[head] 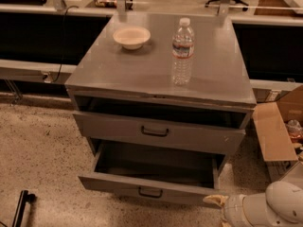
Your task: Open middle drawer
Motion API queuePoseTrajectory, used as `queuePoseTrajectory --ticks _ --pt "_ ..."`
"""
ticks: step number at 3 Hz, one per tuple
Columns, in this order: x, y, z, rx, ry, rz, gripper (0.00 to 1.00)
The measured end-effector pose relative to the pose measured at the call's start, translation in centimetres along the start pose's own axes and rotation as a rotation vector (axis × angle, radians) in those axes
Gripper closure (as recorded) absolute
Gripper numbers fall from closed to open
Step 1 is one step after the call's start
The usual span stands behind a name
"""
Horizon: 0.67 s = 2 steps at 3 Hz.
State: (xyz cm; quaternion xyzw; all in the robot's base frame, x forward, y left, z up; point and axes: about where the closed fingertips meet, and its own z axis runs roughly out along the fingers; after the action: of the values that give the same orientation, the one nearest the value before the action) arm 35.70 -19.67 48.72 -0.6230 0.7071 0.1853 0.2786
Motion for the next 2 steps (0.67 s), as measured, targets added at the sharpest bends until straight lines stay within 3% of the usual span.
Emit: queuePoseTrajectory --ticks 1,2 --pt "0.45 0.78 -0.48 -0.004 -0.005 0.016 0.17" --pt "-0.17 0.02 -0.30 -0.005 0.013 -0.002 0.00"
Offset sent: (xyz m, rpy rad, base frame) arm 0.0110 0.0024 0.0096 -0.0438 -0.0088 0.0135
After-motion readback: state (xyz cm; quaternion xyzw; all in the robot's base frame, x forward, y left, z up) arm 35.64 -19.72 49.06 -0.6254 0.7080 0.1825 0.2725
